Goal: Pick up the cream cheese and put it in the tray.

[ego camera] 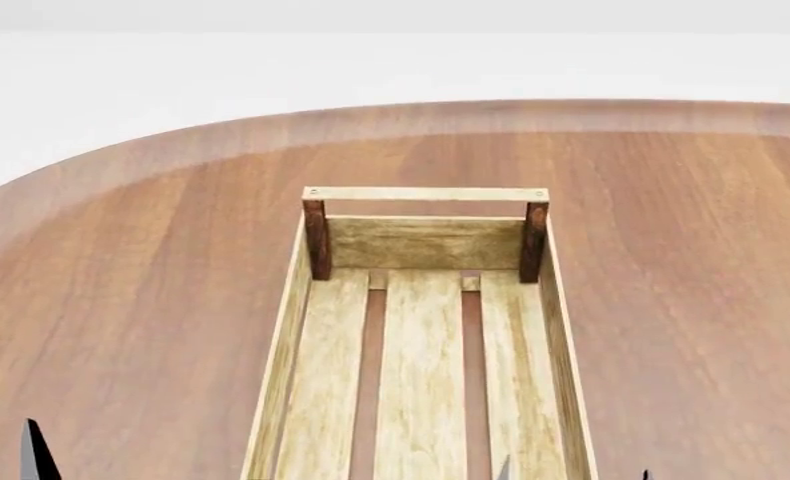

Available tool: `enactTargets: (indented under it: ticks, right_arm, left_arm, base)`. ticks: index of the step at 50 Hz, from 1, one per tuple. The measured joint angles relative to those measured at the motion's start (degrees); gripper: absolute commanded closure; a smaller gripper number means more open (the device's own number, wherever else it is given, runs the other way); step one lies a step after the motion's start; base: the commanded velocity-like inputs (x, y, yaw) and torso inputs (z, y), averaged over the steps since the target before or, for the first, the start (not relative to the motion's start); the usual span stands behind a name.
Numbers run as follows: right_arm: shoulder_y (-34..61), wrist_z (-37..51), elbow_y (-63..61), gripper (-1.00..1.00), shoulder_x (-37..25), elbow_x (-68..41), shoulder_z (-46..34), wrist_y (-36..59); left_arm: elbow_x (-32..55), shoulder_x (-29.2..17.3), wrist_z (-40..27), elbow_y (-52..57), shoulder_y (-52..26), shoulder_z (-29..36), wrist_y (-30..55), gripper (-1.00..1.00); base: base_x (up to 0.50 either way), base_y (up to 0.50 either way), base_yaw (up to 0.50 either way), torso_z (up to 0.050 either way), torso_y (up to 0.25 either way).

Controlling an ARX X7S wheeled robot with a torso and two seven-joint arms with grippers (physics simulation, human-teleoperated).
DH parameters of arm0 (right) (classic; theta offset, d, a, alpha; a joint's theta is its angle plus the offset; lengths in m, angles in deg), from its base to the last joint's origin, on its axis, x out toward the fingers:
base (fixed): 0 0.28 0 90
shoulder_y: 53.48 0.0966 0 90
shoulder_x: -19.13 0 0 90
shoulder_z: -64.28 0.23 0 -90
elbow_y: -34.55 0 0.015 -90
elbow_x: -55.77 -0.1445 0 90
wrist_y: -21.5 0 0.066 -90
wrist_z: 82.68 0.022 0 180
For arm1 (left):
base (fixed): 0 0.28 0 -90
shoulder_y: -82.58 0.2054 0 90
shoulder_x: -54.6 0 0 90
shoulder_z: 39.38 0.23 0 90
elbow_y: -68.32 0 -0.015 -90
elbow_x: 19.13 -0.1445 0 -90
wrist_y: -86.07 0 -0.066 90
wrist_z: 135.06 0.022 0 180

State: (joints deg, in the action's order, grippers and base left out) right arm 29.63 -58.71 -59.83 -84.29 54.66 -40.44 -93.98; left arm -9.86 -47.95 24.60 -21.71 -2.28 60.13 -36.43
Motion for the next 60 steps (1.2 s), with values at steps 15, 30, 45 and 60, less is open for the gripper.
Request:
enactTargets:
  ticks: [15,30,45,60]
  right_arm:
    - [0.23,2.85,0.28,-1.00,0.30,0.84,1.60,0.02]
    - [1.06,7.28,-1.64,-1.00,0.23,-2.39,6.70,4.68]
    - [1.18,14.99,-6.52,-1.00,1.31,-7.19,13.86,12.46]
    - [1.92,21.08,-8.69,-1.00,2.15,-10.10,17.13,22.35]
  left_arm:
    - [0.69,-0.44,0.15,-0.13,-0.04,0.54,-0.25,-1.00]
    - [1.69,-0.92,-0.14,-0.15,-0.41,0.55,0.15,-1.00]
    - [2.40,-1.31,-0.88,-0.13,-1.25,0.66,2.50,-1.00]
    - [2.91,-1.75,-1.67,0.74,-1.20,0.72,4.14,-1.00]
  base:
    - [0.00,0.00,0.00,0.000,0.000]
    - [0.00,0.00,0.00,0.000,0.000]
    - [0.00,0.00,0.00,0.000,0.000]
    - [0.00,0.00,0.00,0.000,0.000]
